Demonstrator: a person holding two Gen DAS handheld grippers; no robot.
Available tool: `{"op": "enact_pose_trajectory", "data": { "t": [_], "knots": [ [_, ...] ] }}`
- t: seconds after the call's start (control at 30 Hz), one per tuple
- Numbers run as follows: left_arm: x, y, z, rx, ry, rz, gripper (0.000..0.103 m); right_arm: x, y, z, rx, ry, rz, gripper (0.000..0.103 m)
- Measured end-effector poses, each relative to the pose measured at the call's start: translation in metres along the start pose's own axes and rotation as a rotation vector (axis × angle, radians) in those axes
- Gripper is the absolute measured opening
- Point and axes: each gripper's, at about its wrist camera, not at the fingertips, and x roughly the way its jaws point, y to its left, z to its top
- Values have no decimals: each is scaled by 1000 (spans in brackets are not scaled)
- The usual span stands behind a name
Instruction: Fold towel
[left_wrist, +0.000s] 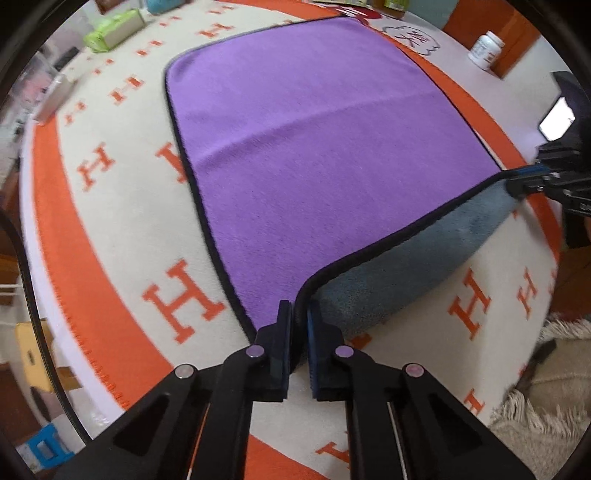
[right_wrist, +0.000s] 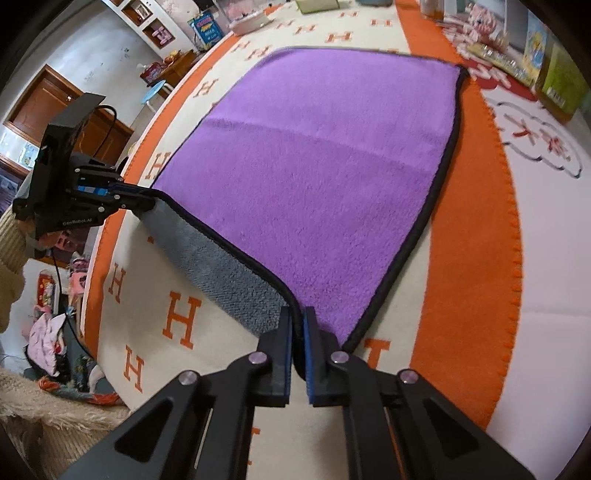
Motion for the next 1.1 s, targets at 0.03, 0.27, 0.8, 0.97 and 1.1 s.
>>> {"op": "enact_pose_trajectory", "data": {
  "t": [0.03, 0.27, 0.8, 0.97, 1.1],
  "knots": [
    [-3, -2, 1, -5, -9, 22, 6, -3, 2, 1, -1, -13, -15, 5],
    [-37, -11, 26, -39, -89, 176, 5, -31, 8, 24, 8, -116, -131, 4],
    [-65, 38, 149, -218, -178, 400, 5, -62, -37, 143, 143, -298, -276, 5],
    [-51, 58, 183, -269, -184, 436, 5, -50, -56, 179, 170, -308, -315, 5],
    [-35, 67, 202, -290, -174, 448, 5, -33, -70, 198, 181, -288, -349, 5]
  ]
}}
